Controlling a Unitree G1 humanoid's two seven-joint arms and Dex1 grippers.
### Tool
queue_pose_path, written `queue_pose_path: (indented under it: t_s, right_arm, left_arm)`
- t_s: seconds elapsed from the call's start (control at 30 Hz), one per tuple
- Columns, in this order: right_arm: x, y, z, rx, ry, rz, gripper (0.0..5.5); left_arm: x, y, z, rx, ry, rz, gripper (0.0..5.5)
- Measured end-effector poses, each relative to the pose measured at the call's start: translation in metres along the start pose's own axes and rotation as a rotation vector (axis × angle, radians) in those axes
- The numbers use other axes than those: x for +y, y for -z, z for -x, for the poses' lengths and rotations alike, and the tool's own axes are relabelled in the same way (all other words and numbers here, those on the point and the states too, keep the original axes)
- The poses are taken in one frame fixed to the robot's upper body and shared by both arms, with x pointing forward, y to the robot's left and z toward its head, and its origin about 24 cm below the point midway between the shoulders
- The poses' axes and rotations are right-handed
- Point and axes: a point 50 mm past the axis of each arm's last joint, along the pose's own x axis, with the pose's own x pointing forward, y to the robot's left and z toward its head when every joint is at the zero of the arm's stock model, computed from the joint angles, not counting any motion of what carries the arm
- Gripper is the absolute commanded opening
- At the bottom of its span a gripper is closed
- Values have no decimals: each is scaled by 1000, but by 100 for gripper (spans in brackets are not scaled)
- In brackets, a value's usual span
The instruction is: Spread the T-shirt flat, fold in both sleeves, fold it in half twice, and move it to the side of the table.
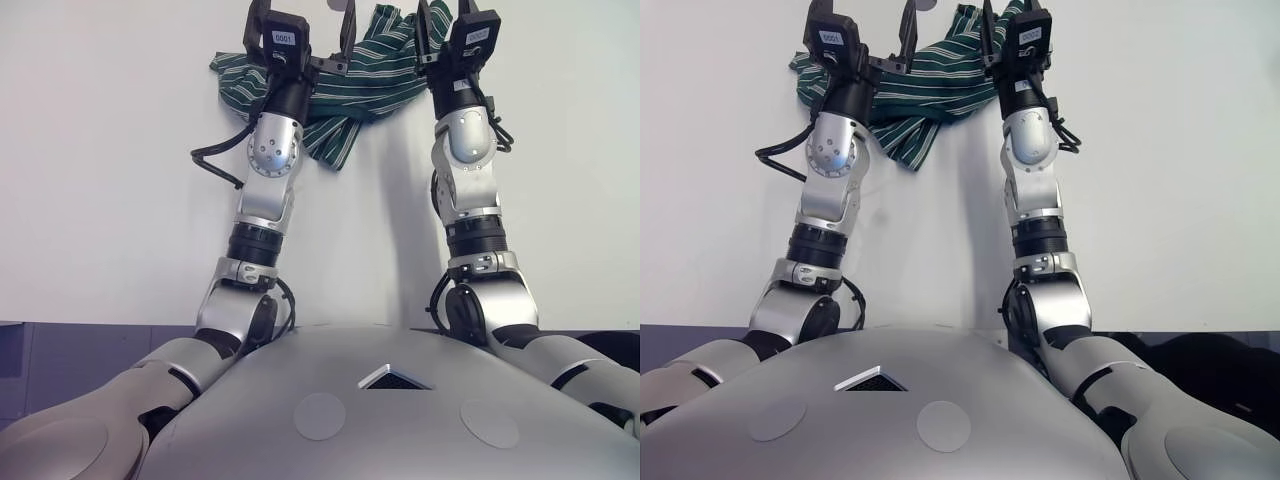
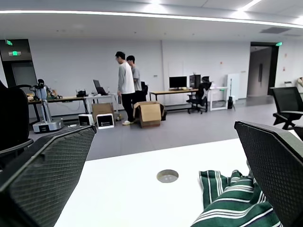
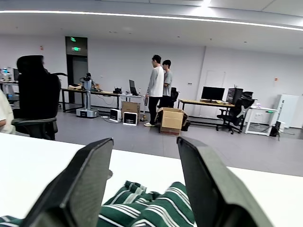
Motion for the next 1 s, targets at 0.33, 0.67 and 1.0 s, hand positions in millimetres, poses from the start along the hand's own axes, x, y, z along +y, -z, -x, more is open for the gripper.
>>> queue_pose_path:
  t_s: [0.33,0.67,1.0]
  right_arm:
    - [-20,-14,8,-37,2,86,251]
    - [-30,-13,22,-30,-16,175,251]
    - [-20,-11,24,-18,-26,158,251]
  left_arm:
    - [1,-18,4,-86,229,-275,538]
    - [69,0,69,100,879,-1092,538]
    - [91,28,79,246,716,-1364,538]
